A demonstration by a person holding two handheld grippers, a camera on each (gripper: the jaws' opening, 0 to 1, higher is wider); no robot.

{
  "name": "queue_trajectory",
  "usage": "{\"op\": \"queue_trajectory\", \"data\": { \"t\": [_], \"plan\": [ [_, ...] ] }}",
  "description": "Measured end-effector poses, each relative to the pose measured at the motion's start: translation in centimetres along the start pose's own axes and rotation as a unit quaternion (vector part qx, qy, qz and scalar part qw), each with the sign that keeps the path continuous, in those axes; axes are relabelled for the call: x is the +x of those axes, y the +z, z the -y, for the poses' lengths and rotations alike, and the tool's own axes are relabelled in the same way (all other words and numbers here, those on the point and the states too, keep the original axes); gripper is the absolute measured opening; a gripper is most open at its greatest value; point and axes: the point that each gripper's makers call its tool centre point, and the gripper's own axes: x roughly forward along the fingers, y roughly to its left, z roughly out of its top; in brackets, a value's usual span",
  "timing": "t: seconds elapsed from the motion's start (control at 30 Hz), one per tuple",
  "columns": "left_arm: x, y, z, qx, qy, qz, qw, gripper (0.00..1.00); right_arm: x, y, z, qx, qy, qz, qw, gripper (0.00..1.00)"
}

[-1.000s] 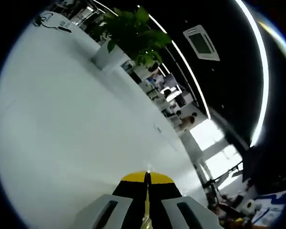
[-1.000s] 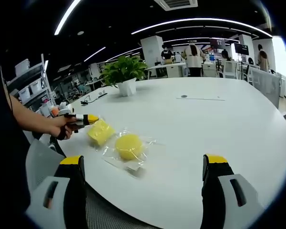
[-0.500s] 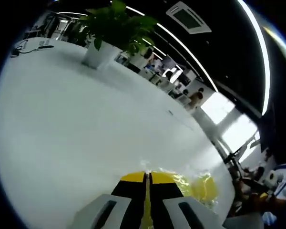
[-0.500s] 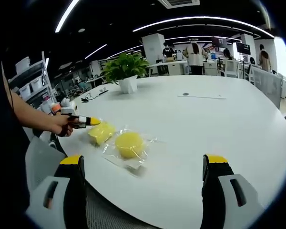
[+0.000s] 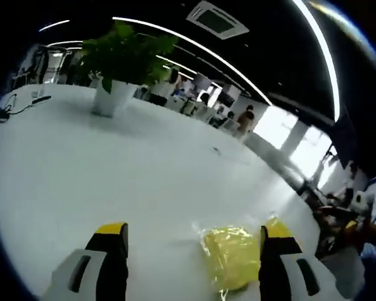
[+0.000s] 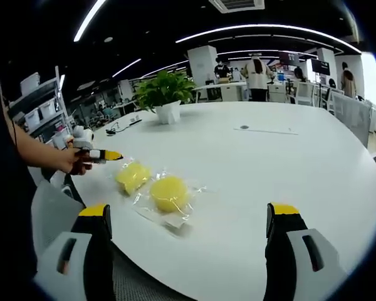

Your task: Compare the silicone blocks by pressing each to a similar depth, holding the contact briefly, and releasing to observe deformation and rebound differences across the visible hardness samples.

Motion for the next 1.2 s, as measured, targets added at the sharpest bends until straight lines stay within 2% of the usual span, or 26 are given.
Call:
{"op": "queue_trajectory", "data": {
  "t": [0.1,0.13,0.2,0.33,0.4,0.47,0.57,0.67,0.73,0.97,1.2],
  "plan": [
    [-1.6,1.5,0.2,0.018,-0.009,0.018,0.9996,0.99,0.4,-0.6,0.1,-0.001,-0.001,-0.011,0.9999,0.96],
    [-2.1,1.7,0.4,0.019,-0.013,0.019,0.9996,0.99,0.5,-0.8,0.1,-0.005,-0.001,-0.018,0.9998,0.96],
    [-2.9,2.2,0.9,0.052,-0.021,0.020,0.9982,1.00,0.7,-0.9,-0.1,-0.021,0.001,-0.022,0.9995,0.96],
    [-4.6,2.9,2.1,0.070,-0.027,0.030,0.9967,1.00,1.0,-0.9,-0.1,-0.026,0.001,-0.026,0.9993,0.96],
    [-5.0,2.8,2.4,0.074,-0.029,0.028,0.9964,1.00,1.1,-1.0,0.1,-0.030,0.000,-0.028,0.9992,0.96],
    [-5.4,2.0,2.7,0.089,-0.022,0.009,0.9957,1.00,1.2,-1.0,0.2,-0.030,-0.001,-0.029,0.9991,0.96],
    [-5.9,1.4,3.3,0.083,-0.026,0.003,0.9962,1.00,1.2,-0.9,0.4,-0.029,-0.003,-0.028,0.9992,0.96],
    [-6.6,0.8,3.4,0.099,-0.020,-0.003,0.9949,1.00,1.0,-0.9,0.6,-0.029,-0.006,-0.027,0.9992,0.96],
    [-7.2,0.5,3.4,0.095,-0.019,-0.007,0.9952,1.00,0.9,-1.0,0.7,-0.027,-0.007,-0.027,0.9992,0.96],
    [-8.5,1.3,3.6,0.073,-0.020,0.008,0.9971,1.00,0.6,-1.4,0.6,-0.025,-0.006,-0.031,0.9992,0.96],
    [-8.4,1.7,3.9,0.093,-0.018,0.002,0.9955,1.00,0.4,-1.3,1.0,-0.025,-0.009,-0.027,0.9993,0.96]
  ]
}}
